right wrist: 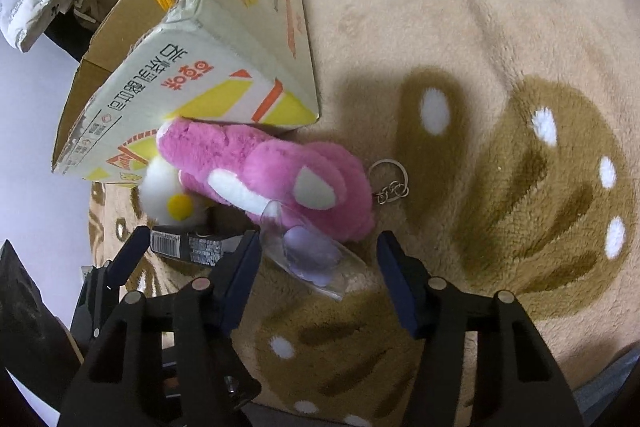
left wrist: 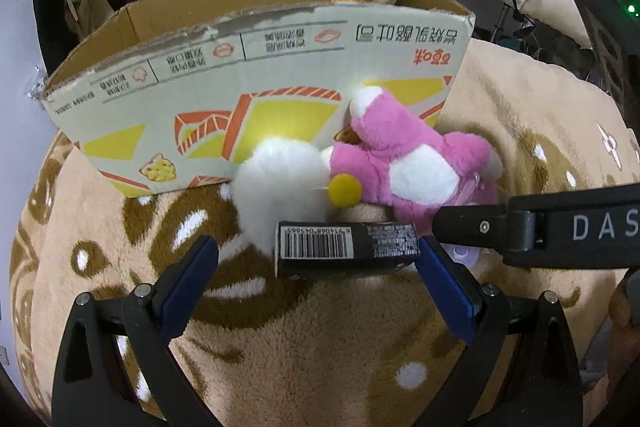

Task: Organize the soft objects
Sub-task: 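Lower the left tool to the black barcode box while the right approaches the clear pouch, then grasp the black barcode box with the left tool while the right grasps the clear pouch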

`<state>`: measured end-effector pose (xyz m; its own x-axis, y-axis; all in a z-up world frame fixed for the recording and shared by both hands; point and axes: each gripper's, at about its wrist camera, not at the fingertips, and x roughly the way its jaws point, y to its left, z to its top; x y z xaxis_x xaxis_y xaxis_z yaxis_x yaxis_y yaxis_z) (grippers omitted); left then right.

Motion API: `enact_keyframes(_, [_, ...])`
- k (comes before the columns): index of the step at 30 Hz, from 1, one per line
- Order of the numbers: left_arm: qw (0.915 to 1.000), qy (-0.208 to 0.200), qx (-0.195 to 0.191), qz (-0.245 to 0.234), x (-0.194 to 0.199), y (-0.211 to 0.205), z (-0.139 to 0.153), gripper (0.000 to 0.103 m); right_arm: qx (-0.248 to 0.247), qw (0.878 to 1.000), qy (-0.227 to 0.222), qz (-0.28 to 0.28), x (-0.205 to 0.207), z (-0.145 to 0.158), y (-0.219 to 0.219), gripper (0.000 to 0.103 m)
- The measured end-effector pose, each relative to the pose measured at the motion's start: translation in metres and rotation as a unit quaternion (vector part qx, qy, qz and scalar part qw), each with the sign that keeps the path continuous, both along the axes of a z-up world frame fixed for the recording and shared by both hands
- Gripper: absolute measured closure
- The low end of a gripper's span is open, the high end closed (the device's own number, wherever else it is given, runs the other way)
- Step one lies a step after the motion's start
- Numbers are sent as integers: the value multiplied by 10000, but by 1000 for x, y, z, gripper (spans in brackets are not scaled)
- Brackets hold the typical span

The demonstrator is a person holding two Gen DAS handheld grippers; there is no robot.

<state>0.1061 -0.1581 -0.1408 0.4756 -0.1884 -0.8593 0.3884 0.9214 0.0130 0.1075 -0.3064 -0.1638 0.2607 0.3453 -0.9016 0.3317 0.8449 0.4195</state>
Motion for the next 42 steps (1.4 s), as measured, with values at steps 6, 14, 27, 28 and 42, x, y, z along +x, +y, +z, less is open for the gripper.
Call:
enact_keyframes(6, [9991,289,-290,111,4,8,-5,24,160,9999,0,32,2,-3,3,49])
enact_keyframes(14, [9981,394,-394,244,5,19,-6,37,78,9997,-105,198,2,0,17,56])
enact_keyframes(27, [9981,-63,-419,443,-19,50,20,37,-222,9967,-540,561,-8,20,29,87])
enact_keyframes(28, [9978,-85,-435,483,-22,55,23,37,-243,9961,-598,606,-8,23,32,87])
enact_keyframes(42, [9884,-1206,-402,833,-46,69,78,37,-622,9756,-2010,634,-36,89,37,89])
